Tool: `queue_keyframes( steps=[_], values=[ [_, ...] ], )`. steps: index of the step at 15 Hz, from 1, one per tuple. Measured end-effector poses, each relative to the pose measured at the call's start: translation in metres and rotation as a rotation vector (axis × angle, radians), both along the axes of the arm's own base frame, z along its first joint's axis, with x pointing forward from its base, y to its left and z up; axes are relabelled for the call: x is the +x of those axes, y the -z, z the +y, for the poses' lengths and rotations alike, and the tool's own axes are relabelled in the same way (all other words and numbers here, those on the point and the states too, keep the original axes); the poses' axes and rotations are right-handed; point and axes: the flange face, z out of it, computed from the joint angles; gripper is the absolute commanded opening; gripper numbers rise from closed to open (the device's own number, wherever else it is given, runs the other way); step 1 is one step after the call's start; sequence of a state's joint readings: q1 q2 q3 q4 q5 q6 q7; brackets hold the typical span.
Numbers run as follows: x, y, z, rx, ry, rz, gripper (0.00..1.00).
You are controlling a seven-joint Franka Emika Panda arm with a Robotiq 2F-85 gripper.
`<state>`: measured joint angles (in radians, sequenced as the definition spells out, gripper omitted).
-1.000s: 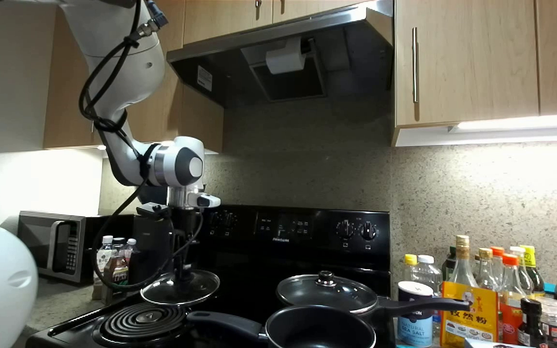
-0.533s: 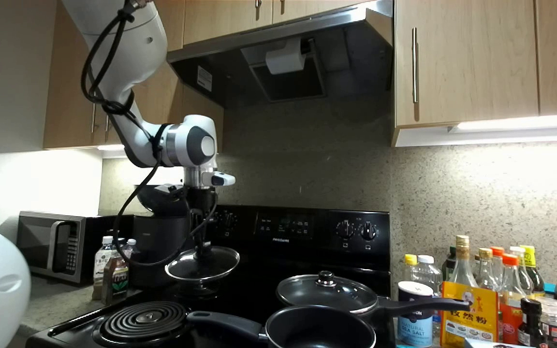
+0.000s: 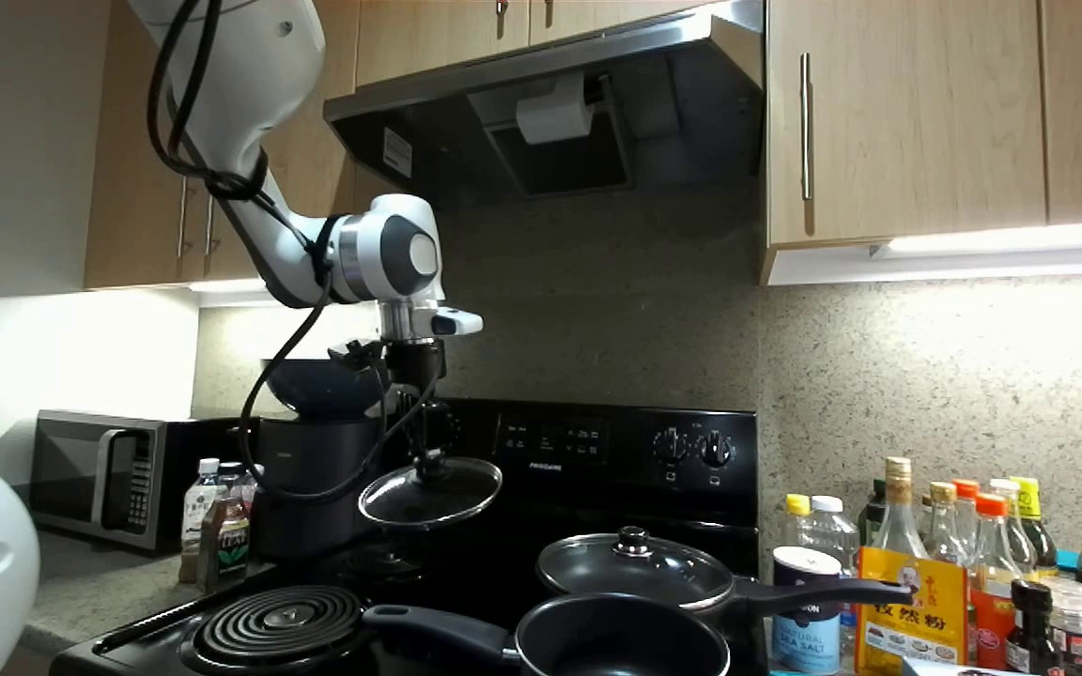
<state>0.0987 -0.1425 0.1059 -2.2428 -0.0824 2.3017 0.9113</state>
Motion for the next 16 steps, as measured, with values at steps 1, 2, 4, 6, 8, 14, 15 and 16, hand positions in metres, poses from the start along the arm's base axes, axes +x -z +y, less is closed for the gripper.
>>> queue_keyframes(
  steps=[1, 2, 4, 6, 8, 14, 15, 16],
  values=[
    [0.0, 0.0, 0.0, 0.0, 0.001, 0.0, 0.48],
    [0.0, 0.0, 0.0, 0.0, 0.001, 0.0, 0.23],
    [0.0, 0.001, 0.0, 0.0, 0.001, 0.002, 0.23],
    [0.001, 0.004, -0.002, -0.001, 0.005, 0.008, 0.23],
    [0.003, 0.004, -0.013, 0.0, 0.026, 0.01, 0.23],
    [-0.012, -0.003, -0.088, -0.013, 0.208, 0.018, 0.23],
    [-0.018, -0.003, -0.099, -0.009, 0.248, 0.017, 0.23],
    [-0.023, -0.004, -0.11, 0.0, 0.293, 0.009, 0.48]
  ],
)
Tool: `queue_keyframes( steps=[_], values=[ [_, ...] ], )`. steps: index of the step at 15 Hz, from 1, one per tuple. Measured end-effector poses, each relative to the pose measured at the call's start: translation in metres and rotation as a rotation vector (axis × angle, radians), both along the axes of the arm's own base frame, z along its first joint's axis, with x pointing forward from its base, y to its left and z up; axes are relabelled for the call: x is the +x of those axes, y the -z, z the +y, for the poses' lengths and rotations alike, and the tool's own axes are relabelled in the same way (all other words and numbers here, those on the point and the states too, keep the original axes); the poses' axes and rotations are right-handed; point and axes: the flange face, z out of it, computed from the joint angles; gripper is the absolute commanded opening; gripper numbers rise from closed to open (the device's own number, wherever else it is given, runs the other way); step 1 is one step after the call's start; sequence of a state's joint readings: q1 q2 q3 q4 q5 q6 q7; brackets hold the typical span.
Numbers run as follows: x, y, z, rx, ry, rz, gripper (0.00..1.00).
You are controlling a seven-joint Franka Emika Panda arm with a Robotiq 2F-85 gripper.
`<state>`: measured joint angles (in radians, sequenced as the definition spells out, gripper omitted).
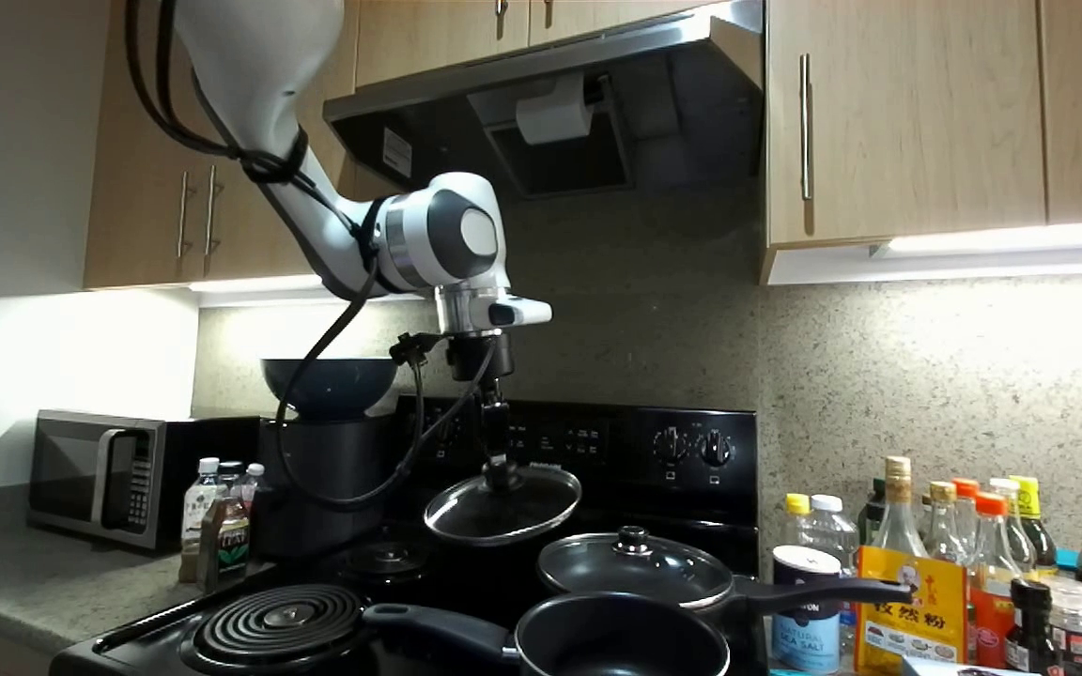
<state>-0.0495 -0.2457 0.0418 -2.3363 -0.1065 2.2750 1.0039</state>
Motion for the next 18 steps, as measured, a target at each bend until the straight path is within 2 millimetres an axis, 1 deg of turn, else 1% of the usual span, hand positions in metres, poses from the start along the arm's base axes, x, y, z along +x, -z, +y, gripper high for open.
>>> queue_keyframes(
  steps=[2, 3, 9, 10, 14, 16, 18],
  values=[
    [-0.009, -0.003, -0.016, 0.02, 0.071, -0.026, 0.48],
    [-0.012, -0.004, -0.019, 0.024, 0.086, -0.032, 0.48],
    [-0.015, -0.005, -0.019, 0.028, 0.095, -0.036, 0.48],
    [-0.015, -0.005, -0.019, 0.028, 0.095, -0.036, 0.23],
    [-0.014, 0.001, -0.022, 0.028, 0.102, -0.016, 0.23],
    [-0.014, 0.004, -0.031, 0.04, 0.128, -0.007, 0.23],
    [-0.012, 0.008, -0.04, 0.097, 0.182, -0.001, 0.23]
  ],
)
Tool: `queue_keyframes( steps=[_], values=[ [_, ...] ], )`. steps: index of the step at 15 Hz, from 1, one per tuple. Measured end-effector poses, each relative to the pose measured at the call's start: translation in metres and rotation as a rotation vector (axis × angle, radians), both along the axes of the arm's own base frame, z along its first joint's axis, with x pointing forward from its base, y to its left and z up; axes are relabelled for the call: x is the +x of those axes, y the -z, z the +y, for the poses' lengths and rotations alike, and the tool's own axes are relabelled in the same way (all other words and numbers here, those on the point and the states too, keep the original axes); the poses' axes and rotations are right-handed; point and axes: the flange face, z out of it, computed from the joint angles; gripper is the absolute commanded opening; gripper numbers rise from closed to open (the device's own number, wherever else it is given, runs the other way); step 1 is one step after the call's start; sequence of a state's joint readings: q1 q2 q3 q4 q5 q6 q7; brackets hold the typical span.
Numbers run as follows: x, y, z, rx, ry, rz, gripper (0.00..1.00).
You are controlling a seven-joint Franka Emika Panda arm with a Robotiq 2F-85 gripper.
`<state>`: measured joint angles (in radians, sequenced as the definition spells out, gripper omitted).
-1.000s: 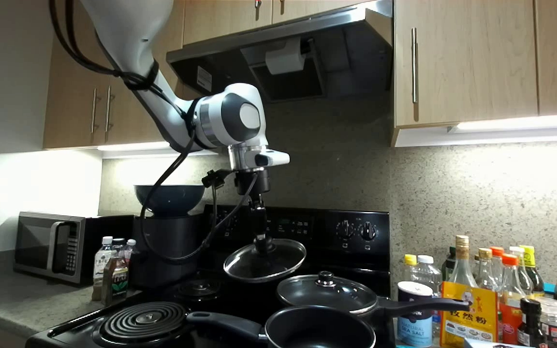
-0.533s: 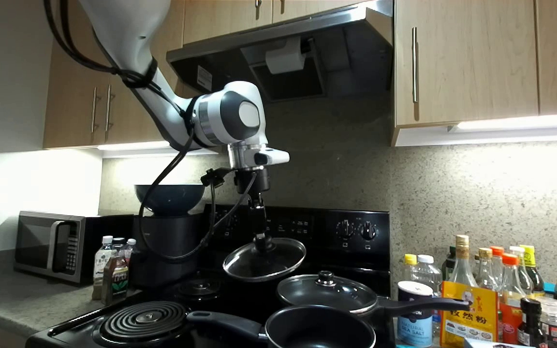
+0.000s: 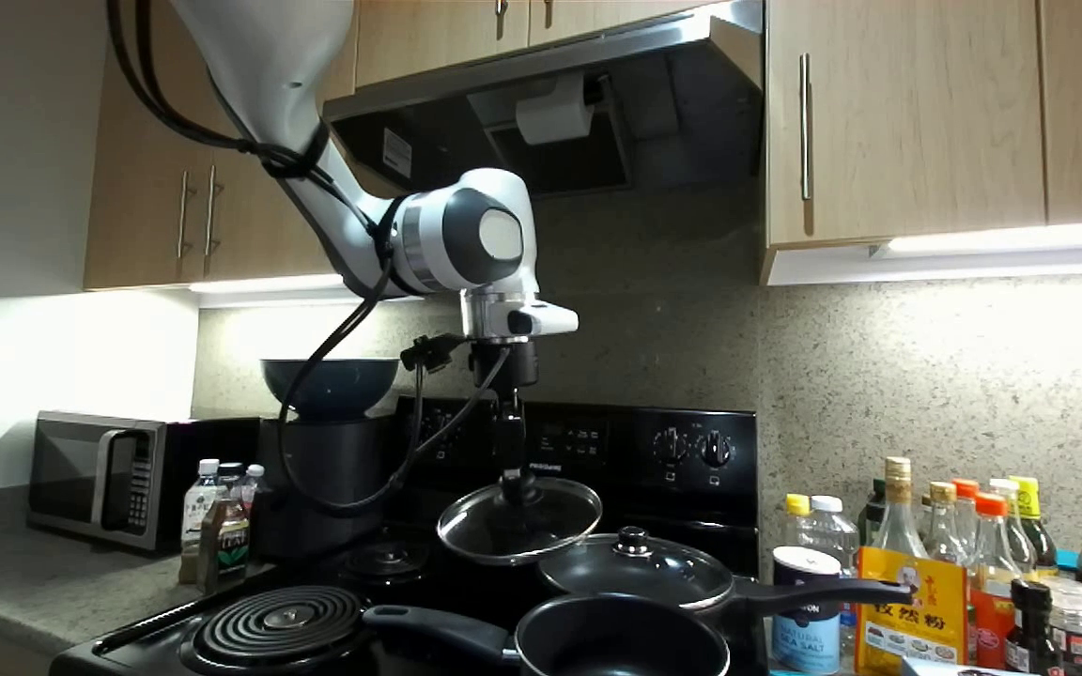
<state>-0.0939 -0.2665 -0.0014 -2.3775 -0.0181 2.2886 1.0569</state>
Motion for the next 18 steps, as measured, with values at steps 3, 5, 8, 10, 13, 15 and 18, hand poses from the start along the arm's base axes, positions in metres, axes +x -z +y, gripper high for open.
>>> queue_keyframes(
  steps=[3, 5, 8, 10, 13, 15, 18],
  values=[
    [0.004, 0.009, -0.008, 0.106, 0.12, 0.008, 0.23],
    [0.005, 0.016, -0.013, 0.156, 0.208, 0.014, 0.23],
    [0.01, 0.021, -0.02, 0.179, 0.335, -0.014, 0.48],
    [0.011, 0.022, -0.021, 0.183, 0.357, -0.018, 0.48],
    [0.011, 0.022, -0.021, 0.183, 0.36, -0.016, 0.23],
    [0.009, 0.026, -0.024, 0.171, 0.35, -0.003, 0.23],
    [-0.002, 0.037, -0.051, 0.144, 0.36, 0.032, 0.23]
  ],
)
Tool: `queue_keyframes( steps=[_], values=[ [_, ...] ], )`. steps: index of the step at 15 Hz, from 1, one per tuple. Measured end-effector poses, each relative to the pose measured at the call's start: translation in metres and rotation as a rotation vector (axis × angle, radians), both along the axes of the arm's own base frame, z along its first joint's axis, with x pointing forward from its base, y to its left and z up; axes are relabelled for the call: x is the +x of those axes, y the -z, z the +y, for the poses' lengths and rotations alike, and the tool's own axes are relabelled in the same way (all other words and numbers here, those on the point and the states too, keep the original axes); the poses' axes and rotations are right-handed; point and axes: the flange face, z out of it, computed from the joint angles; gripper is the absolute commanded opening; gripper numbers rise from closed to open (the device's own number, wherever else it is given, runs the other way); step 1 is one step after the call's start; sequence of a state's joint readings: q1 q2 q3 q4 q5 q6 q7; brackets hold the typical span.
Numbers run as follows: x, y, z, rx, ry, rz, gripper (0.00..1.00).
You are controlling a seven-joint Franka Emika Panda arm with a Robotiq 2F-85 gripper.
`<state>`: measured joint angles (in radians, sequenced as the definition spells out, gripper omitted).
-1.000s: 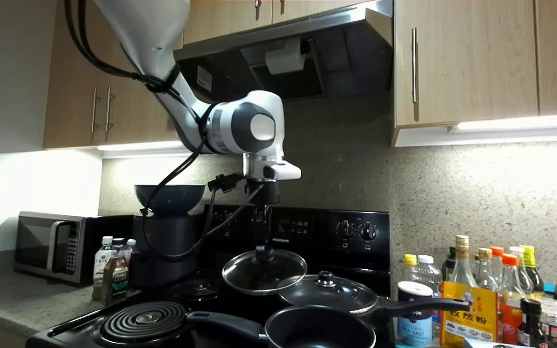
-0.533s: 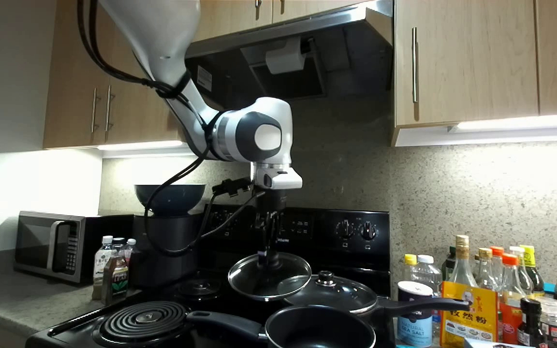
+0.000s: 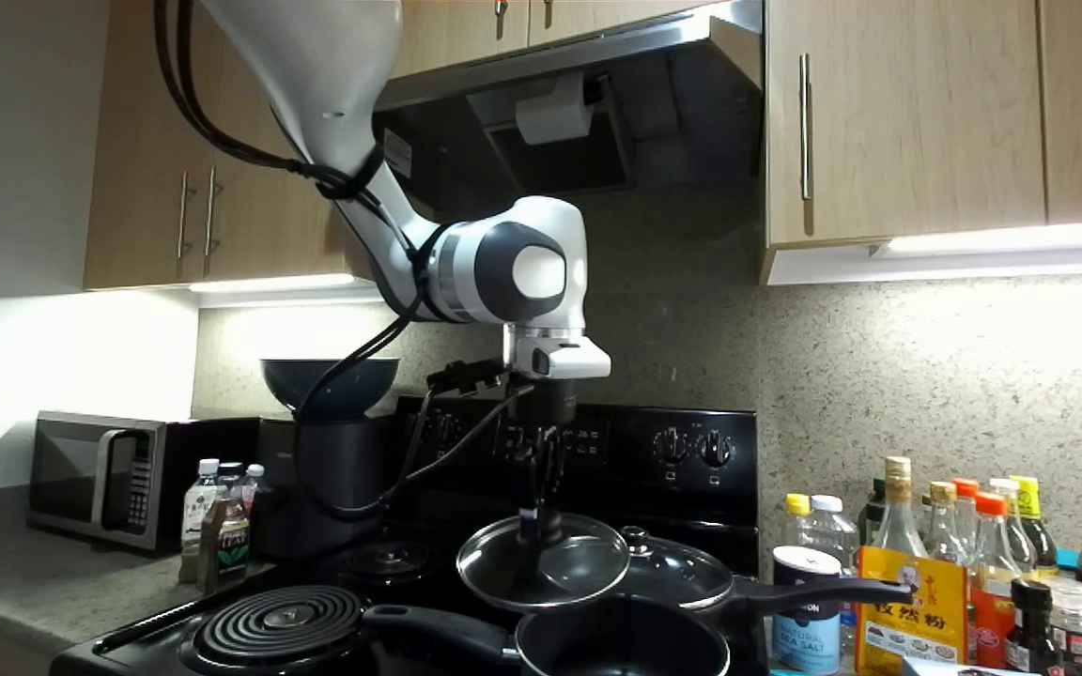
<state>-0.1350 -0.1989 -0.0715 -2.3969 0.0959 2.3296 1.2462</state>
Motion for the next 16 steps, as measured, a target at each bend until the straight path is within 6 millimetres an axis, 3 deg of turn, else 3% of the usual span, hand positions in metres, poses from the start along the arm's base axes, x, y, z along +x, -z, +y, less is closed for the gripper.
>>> queue_keyframes(
  steps=[1, 2, 5, 6, 11, 16],
  values=[
    [-0.005, 0.003, -0.014, -0.001, 0.014, 0.013, 0.23],
    [-0.011, 0.005, -0.028, 0.002, 0.027, 0.023, 0.48],
    [-0.022, 0.006, -0.057, 0.009, 0.058, 0.034, 0.48],
    [-0.023, 0.006, -0.058, 0.009, 0.06, 0.034, 0.23],
    [-0.023, 0.014, -0.06, 0.014, 0.065, 0.051, 0.23],
    [-0.032, 0.026, -0.088, 0.028, 0.128, 0.072, 0.23]
  ],
)
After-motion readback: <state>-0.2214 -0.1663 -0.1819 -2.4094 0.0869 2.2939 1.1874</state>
